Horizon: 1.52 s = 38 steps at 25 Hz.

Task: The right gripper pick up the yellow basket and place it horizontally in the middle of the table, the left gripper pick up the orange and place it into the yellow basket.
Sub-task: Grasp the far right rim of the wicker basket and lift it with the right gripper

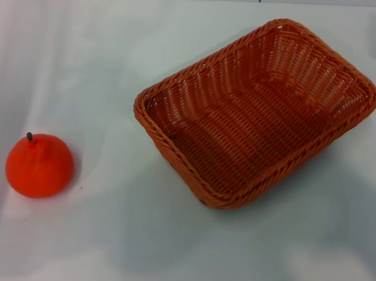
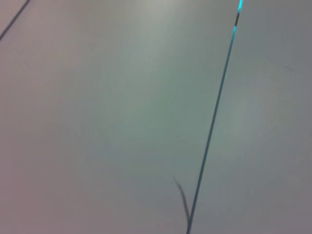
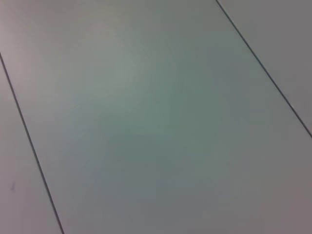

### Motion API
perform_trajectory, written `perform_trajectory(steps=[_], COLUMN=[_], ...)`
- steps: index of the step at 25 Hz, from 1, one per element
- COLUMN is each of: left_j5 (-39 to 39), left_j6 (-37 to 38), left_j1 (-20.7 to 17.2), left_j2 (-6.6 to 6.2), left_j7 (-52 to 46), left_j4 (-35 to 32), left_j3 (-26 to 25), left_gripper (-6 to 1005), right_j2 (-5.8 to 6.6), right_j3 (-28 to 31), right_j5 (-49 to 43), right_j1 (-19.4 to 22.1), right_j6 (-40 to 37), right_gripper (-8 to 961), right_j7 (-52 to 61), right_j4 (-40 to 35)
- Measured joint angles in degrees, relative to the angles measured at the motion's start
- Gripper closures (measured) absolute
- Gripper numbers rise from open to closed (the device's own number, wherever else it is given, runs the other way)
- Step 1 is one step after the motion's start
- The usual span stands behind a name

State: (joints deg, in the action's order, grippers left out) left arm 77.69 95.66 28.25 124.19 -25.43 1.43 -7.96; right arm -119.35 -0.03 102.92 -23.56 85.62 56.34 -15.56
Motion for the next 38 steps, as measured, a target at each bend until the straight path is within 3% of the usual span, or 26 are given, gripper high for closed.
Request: perform_trajectory(steps=[13, 16, 19, 21, 24, 29, 34, 38], left_j5=[0.01, 0.01, 0.13, 0.21, 0.32, 0.42, 0.45, 0.53], left_j6=[0.30, 0.48, 0.50, 0.28, -0.11, -0.14, -0.26, -1.07], left_j1=[-0.14, -0.13, -0.12, -0.12, -0.16, -0.41, -0.64, -0.85], left_j2=[-0.01, -0.02, -0.03, -0.03, -0.01, 0.00, 0.00, 0.00], left_j7=[-0.26, -0.26, -0.26, -0.26, -0.25, -0.24, -0.25, -0.82], left_j4=[0.83, 1.30, 1.68, 1.93, 2.73, 3.87, 4.67, 5.50], left_j3=[-0.69, -0.74, -0.74, -0.74, -0.74, -0.67, -0.41, -0.28], left_gripper=[79, 78, 78, 78, 78, 78, 78, 79], right_j2=[0.34, 1.54, 4.17, 6.33, 7.94, 9.06, 9.37, 8.61], right_j3=[-0.84, -4.16, -10.21, -14.26, -17.14, -21.46, -27.15, -31.54], right_j5=[-0.58, -3.00, -8.28, -13.65, -23.63, -46.13, -66.65, -76.40], right_j1=[0.04, -0.40, -1.23, -2.22, -4.80, -11.64, -20.47, -24.94], right_j6=[-0.38, -1.46, -3.44, -3.79, -3.11, 2.09, 7.76, 8.73], right_gripper=[540, 540, 539, 539, 500, 279, 240, 209], right_j7=[0.49, 6.51, 20.95, 31.35, 45.52, 63.14, 71.05, 71.78], right_j4=[-0.32, -4.68, -12.97, -19.54, -30.01, -44.00, -49.19, -48.77])
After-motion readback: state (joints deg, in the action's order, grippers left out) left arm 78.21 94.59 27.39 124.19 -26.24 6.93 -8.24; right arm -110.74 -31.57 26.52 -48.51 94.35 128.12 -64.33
